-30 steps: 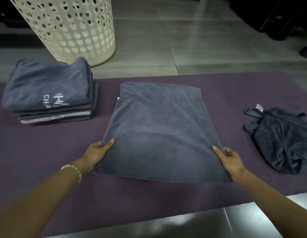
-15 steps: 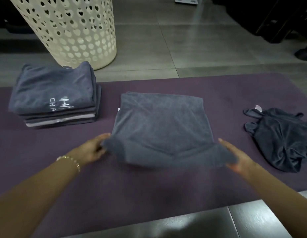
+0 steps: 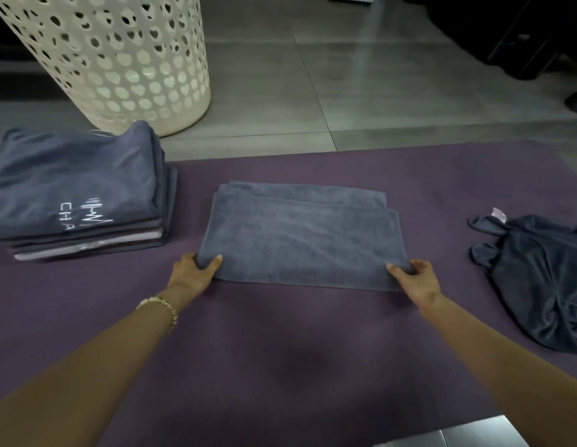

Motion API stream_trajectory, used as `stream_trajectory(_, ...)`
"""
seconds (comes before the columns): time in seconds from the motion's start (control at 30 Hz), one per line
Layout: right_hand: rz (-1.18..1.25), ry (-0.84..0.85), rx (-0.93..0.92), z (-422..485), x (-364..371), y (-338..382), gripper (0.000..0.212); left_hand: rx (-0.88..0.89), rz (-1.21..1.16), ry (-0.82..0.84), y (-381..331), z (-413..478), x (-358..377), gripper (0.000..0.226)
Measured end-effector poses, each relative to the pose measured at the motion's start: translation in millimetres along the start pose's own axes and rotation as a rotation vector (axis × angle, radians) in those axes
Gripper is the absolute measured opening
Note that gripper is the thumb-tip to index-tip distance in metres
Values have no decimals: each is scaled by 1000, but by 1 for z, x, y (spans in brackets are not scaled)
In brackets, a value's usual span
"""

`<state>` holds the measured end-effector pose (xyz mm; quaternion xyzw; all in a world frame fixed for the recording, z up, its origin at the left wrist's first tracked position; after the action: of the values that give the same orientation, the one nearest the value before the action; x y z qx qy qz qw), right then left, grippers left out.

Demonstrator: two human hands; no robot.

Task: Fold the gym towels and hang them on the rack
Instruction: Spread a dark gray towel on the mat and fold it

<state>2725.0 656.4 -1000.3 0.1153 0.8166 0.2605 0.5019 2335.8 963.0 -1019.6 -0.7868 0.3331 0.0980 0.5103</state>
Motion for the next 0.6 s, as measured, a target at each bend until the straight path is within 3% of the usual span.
stream_trajectory(0.07, -68, 24, 15, 8, 1, 2, 51, -40, -3, -35, 1, 8, -1, 73)
stream_trajectory(0.2, -195, 166, 32, 19, 3, 14, 40, -167, -133, -3, 5, 27, 6, 81)
stream_trajectory(0.33, -88, 240, 92, 22, 3, 19, 61, -152, -325, 33, -18, 23, 23, 55)
stream_trajectory(0.47, 55, 205, 28, 13, -1, 30, 51, -1, -407, -58, -35, 4, 6, 28)
stream_trajectory(0.6, 157, 153, -53, -13, -8, 24, 40, 33, -449, -21, -18, -19, -4, 22)
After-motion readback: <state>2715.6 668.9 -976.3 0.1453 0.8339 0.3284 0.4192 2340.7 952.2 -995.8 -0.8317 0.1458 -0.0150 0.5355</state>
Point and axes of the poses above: each hand's wrist, its own z-axis towards the middle knuckle, its own x-axis out of the palm, y = z × x, the point moved 9 cm from there along z, towards the middle knuckle, and after that the axes turned 13 degrees about -z, right-handed, at the moved point
